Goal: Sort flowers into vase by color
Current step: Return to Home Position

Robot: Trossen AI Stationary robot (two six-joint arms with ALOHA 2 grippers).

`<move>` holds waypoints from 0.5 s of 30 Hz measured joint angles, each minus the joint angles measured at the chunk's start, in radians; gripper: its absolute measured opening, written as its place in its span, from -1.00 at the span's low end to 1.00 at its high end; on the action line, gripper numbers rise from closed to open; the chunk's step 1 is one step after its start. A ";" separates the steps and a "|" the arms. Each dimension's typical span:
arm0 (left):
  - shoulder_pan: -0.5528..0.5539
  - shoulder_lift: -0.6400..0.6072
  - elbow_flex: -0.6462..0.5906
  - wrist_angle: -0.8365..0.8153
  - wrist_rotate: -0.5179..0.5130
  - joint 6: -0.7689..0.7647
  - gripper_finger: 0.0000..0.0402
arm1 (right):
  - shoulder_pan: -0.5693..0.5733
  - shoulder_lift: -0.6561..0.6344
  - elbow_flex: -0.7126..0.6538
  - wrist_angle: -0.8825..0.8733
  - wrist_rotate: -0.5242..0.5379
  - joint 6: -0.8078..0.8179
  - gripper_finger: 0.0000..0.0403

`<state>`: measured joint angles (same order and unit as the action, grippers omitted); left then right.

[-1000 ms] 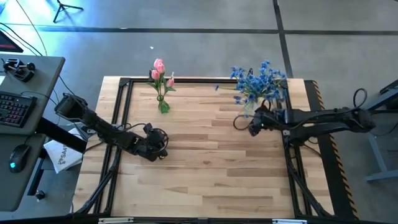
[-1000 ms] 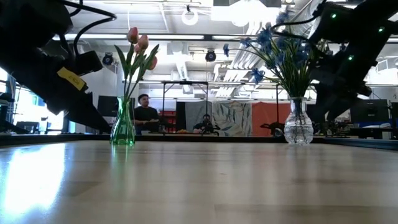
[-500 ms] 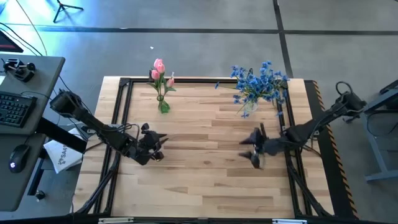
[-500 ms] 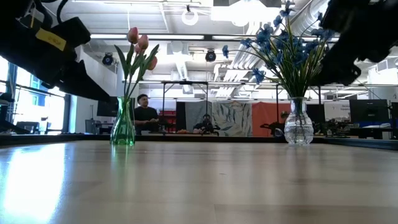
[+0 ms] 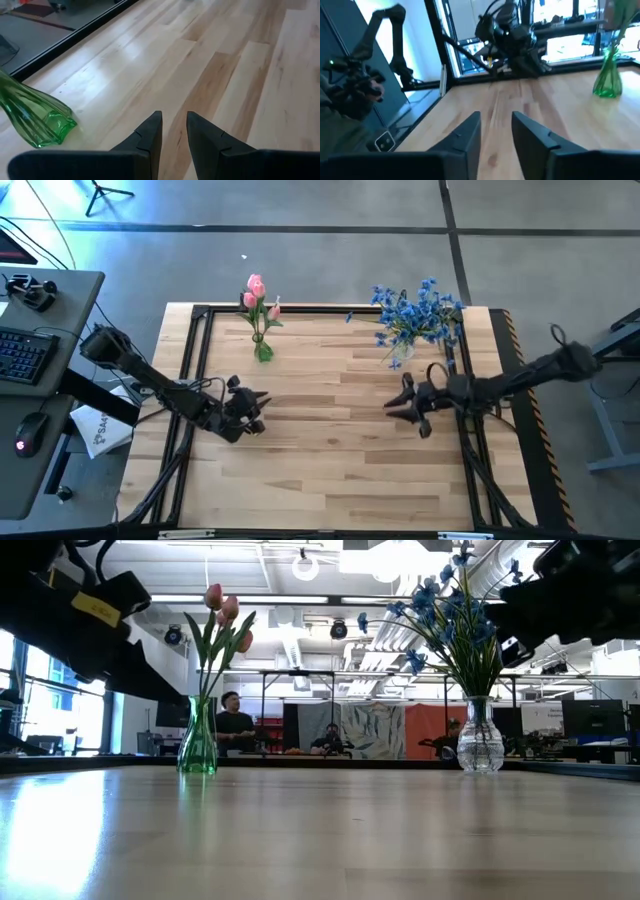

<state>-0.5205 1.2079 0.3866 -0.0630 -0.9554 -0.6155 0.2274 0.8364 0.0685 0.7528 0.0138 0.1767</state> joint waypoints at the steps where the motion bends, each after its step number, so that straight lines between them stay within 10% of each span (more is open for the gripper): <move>1: 0.005 0.000 0.000 0.000 0.001 0.000 -0.62 | -0.047 -0.031 -0.008 -0.009 -0.050 -0.001 -0.48; 15: 0.125 -0.115 0.000 0.009 0.093 0.199 -0.84 | -0.285 -0.584 -0.014 -0.606 -0.250 -0.003 -0.70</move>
<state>-0.3954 1.0929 0.3866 -0.0544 -0.8627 -0.4166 -0.0576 0.2525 0.0544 0.1464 -0.2364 0.1735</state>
